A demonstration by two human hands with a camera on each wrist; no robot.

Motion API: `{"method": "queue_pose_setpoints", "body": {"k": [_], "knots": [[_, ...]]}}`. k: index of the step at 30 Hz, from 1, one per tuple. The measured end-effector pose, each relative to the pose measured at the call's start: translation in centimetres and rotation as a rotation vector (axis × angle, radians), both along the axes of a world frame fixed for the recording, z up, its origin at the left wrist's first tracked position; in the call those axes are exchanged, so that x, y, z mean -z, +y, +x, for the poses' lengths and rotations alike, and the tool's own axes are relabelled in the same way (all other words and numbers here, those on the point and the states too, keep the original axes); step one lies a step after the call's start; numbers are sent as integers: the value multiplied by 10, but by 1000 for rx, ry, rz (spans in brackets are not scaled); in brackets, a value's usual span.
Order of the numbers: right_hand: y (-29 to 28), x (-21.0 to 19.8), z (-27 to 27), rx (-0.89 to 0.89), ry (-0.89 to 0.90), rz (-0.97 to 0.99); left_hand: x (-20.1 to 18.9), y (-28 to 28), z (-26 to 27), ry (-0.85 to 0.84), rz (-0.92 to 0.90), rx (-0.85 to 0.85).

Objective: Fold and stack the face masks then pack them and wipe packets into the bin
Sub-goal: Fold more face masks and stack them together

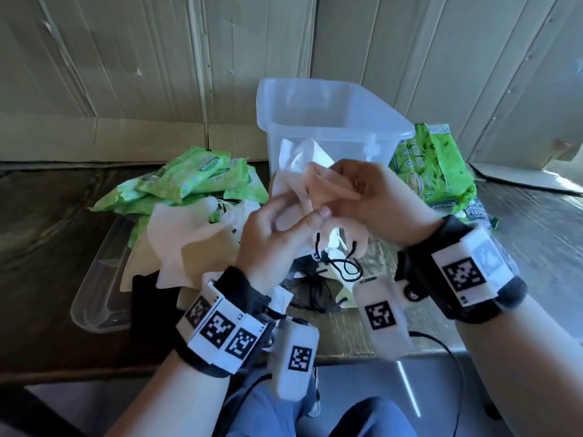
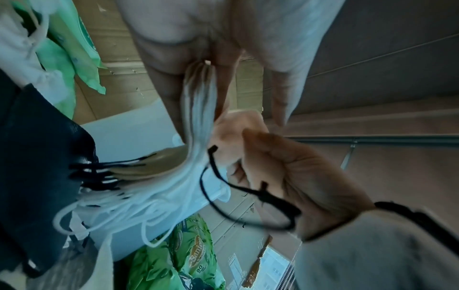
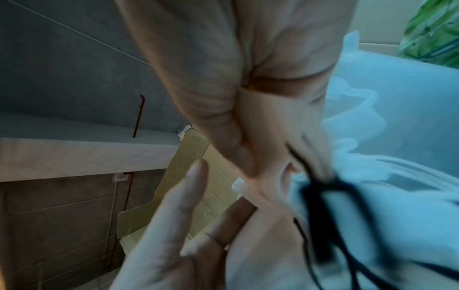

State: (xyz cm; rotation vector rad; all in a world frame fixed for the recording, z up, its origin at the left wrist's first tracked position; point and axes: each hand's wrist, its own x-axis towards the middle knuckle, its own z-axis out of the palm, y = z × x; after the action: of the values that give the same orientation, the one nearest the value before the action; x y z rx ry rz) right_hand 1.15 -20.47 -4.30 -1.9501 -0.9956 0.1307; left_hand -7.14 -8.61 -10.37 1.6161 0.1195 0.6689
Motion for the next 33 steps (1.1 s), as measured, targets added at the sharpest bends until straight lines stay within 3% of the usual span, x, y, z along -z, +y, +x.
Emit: {"method": "queue_pose_setpoints", "body": {"k": [7,14,20,28,33], "knots": [[-6,16,3,-69,115,73,6,3,4,-62,-174,-146],[-12,22,4,-88,215,144,12,1,9,-44,-212,-144],[-18,23,13,76,232,251,13,10,8,-50,-176,-186],[-35,9,28,246,127,270,11,21,6,-159,57,-223],[-30,5,21,234,-54,161,11,20,8,-67,-40,-54]]}}
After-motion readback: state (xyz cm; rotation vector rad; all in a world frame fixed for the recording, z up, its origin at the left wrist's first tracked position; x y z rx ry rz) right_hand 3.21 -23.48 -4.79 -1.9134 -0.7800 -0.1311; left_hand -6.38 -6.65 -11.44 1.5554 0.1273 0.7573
